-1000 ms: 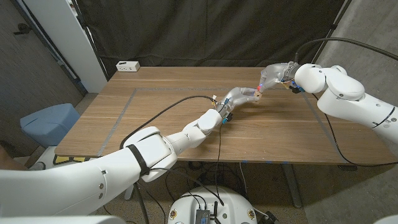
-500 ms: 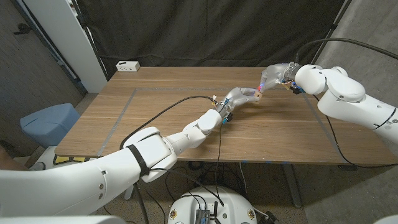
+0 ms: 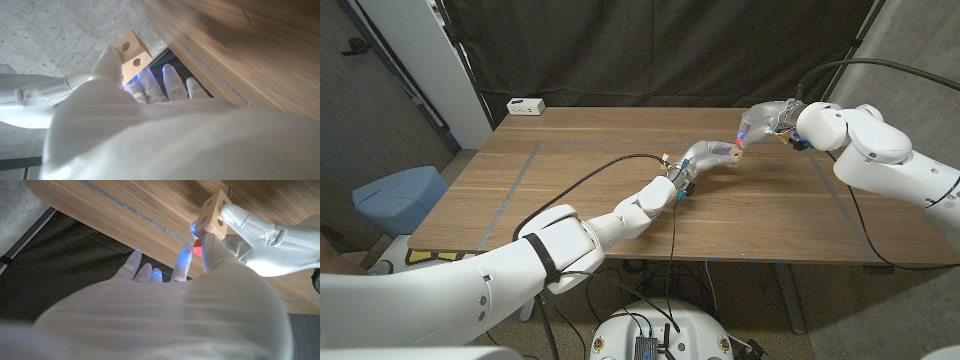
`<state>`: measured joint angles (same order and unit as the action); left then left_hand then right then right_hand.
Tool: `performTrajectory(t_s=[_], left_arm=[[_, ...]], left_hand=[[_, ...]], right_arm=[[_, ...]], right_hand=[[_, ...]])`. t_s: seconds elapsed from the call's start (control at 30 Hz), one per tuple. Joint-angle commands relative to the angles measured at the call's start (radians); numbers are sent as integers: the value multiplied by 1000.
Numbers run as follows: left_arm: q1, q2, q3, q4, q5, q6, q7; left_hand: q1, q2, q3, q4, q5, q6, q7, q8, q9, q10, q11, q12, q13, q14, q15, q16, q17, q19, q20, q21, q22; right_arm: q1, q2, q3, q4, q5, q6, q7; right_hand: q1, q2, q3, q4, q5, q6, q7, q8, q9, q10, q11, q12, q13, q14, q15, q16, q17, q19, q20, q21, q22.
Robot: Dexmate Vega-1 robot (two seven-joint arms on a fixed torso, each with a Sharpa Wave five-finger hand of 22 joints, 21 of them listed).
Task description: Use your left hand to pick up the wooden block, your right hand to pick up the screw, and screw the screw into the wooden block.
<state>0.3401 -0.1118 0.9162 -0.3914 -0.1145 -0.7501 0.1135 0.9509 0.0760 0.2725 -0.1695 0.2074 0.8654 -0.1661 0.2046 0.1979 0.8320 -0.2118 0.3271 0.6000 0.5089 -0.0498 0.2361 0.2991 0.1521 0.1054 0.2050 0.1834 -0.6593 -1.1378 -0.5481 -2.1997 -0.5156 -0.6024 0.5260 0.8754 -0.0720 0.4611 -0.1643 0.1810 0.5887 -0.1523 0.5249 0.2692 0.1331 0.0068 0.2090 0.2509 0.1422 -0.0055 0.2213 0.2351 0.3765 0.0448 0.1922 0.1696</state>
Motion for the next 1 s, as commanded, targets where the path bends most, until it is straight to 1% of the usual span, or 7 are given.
performTrajectory(t_s=[0.03,0.13,0.2,0.5,0.63,1.0], left_arm=[[0,-7,0,1,1,3,-2],[-2,-9,0,3,0,8,-4],[-3,-11,0,4,-2,12,-5],[-7,-16,2,8,-9,29,-12],[-8,-17,3,9,-11,33,-13],[-10,-17,6,10,-13,38,-9]], left_hand=[[-11,42,36,25,5,14,-2,8,3,11,-1,6,3,7,-110,-1,3,7,-1,7,4],[-11,40,36,24,5,16,-2,9,3,11,-1,6,3,9,-111,0,3,7,-1,7,4],[-12,41,36,25,5,15,-3,8,3,11,-1,6,3,8,-110,0,3,7,0,7,4],[-12,42,37,25,5,15,-3,8,3,10,-1,6,2,9,-109,-1,3,7,0,7,4],[-13,41,37,24,5,15,-3,8,3,11,-1,7,2,9,-110,-1,2,7,-1,7,4],[-13,42,38,24,5,15,-2,8,3,10,0,7,2,9,-110,-1,3,7,0,7,4]], right_arm=[[10,-12,6,-6,15,15,29],[17,-8,2,-1,14,17,37],[19,-7,2,1,15,19,39],[20,-1,-1,8,13,20,38],[19,0,0,11,16,22,35],[19,10,-6,27,18,24,24]], right_hand=[[13,-4,7,0,-1,-13,-5,-6,0,-11,-6,-7,1,-8,1,-6,3,-6,2,-4,3],[14,-4,8,0,-1,-10,-8,-5,-2,-13,-9,-7,1,-9,2,-7,4,-8,3,-4,3],[15,-5,10,1,-1,3,-11,0,-3,-14,-10,-7,1,-9,2,-7,4,-8,4,-3,3],[14,3,14,5,0,48,-6,19,-7,-4,-13,-1,1,-6,2,-4,6,-8,3,-1,3],[15,6,14,6,0,71,-2,31,-5,0,-13,1,1,-5,2,-2,6,-3,2,1,3],[16,13,13,7,0,91,3,45,-1,16,-15,8,1,5,-2,3,7,5,-1,4,3]])
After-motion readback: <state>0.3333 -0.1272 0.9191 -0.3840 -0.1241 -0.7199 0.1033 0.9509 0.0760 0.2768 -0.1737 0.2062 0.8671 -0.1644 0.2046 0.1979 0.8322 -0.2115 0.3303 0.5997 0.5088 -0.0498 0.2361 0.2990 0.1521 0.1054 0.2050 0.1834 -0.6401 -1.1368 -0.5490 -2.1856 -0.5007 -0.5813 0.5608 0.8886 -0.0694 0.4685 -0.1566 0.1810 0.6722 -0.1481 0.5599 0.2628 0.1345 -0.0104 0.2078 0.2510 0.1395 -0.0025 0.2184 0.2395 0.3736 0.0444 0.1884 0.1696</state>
